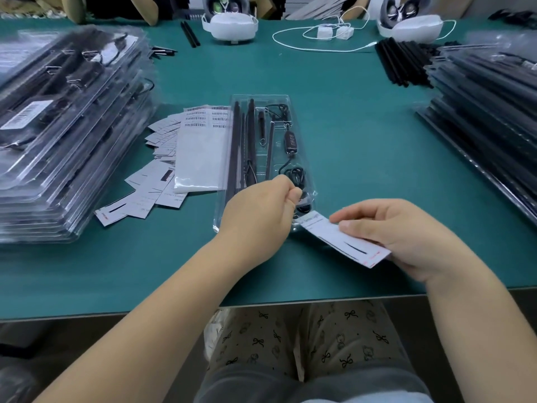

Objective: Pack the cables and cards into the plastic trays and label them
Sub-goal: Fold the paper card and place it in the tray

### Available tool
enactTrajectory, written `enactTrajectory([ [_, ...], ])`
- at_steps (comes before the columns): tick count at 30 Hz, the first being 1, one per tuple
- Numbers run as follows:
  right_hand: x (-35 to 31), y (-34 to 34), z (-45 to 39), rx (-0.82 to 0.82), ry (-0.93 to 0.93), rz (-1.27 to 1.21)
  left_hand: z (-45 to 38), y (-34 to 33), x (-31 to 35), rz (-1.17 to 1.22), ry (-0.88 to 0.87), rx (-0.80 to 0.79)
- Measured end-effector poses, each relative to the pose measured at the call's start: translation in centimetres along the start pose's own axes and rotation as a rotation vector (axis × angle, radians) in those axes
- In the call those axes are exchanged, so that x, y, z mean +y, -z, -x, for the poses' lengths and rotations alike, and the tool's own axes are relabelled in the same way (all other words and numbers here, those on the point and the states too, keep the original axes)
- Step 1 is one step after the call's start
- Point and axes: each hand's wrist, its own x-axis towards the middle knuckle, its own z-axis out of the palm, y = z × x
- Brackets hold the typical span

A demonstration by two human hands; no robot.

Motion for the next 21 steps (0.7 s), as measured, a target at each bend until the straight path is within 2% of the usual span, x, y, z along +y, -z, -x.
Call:
enactTrajectory([
  [5,-0.02,-0.8,-0.59,0.006,0.087,0.008,0.2,-0.02,-0.19,0.069,0.009,0.051],
  [9,0.03,-0.17,-0.14,-0.085,0.151,0.094,0.17,0.05,-0.16,0.112,0.02,0.066],
  [13,0.14,-0.01,-0.62,-0.006,0.173,0.06,0.18,0.05,-0.19,0.14,0.019,0.077],
  [21,0.33,-0.16,-0.98,-0.022,0.166,0.106,0.46,-0.03,-0.19,0.245,0.055,0.14],
])
